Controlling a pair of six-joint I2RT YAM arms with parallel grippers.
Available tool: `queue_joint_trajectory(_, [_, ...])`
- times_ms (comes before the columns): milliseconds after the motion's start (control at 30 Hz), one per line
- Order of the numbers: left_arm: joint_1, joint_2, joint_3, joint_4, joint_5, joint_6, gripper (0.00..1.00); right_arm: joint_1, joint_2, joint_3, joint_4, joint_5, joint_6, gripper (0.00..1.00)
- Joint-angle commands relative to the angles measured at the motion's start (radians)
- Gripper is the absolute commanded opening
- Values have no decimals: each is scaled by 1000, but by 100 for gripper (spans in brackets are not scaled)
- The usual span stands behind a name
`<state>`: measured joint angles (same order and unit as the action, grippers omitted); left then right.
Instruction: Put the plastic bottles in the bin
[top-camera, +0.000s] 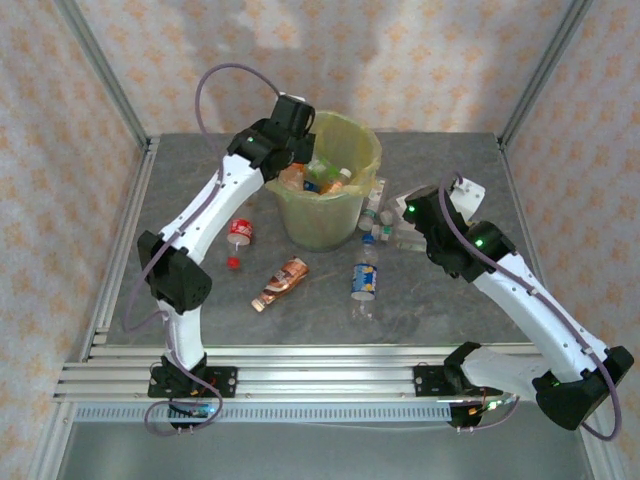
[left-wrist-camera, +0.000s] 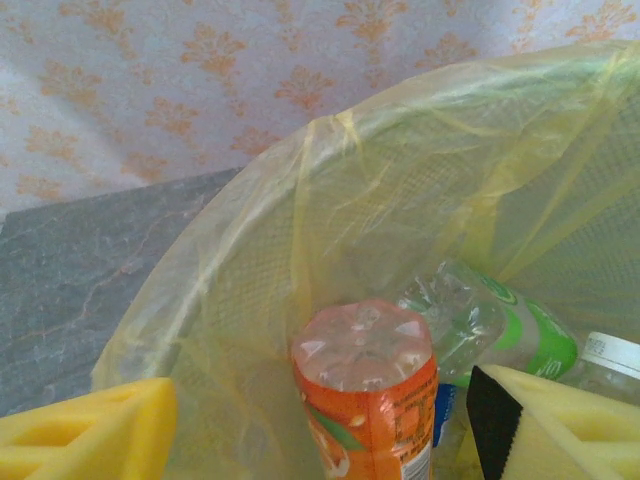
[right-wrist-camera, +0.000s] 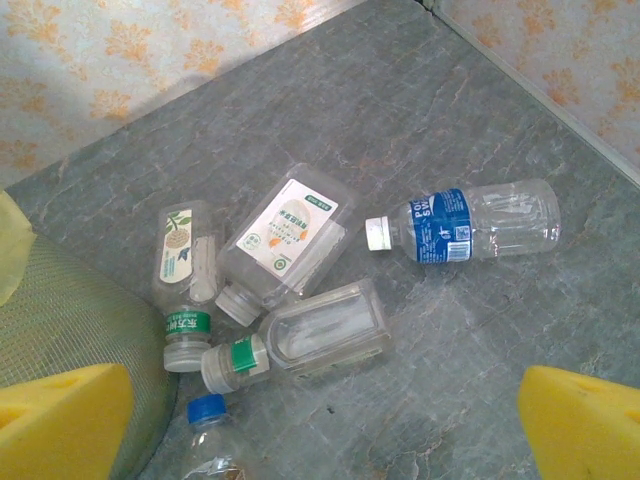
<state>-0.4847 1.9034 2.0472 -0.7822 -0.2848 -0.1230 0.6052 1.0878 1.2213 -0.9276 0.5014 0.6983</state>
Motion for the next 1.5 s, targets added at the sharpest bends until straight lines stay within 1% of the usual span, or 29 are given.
queue_joint_trajectory(0, [-7,-117,-34,16,13,-31,77,-6,3,16,-12,13,-6,99])
queue_joint_trajectory(200, [-8,-247,-135,62,53,-44,76,-5,3,15,-7,11,-11,99])
queue_joint_trajectory(333, [-7,-355,-246,94,81,-33,76,-6,3,14,-4,8,-10,99])
queue_joint_trajectory(467, [-8,-495,-426,166,99,-28,77,-7,3,13,4,6,-18,99])
queue_joint_trajectory(600, [-7,-655,-648,262,139,-9,77,-7,3,7,13,8,-26,99])
queue_joint_trajectory(700, [-7,-760,-802,299,207,6,77,-7,4,3,20,8,-29,99])
queue_joint_trajectory(833, [-10,-879,-984,336,341,37,77,-10,6,0,40,-7,-36,99])
queue_joint_trajectory(933, [-26,-942,-1101,354,391,46,77,-11,5,3,41,-12,-34,99])
queue_joint_trajectory(1067, [-55,-953,-1192,332,395,48,79,-11,-3,-2,39,-8,-29,99])
queue_joint_trajectory(1233, [-109,-911,-1269,340,332,30,80,-13,-7,1,27,-8,-26,99])
queue_joint_trajectory(1367, [-155,-848,-1323,402,304,19,81,-13,-8,1,26,-6,-25,99])
queue_joint_trajectory(1467, [-186,-775,-1342,436,286,22,81,-13,-8,2,26,-7,-26,99])
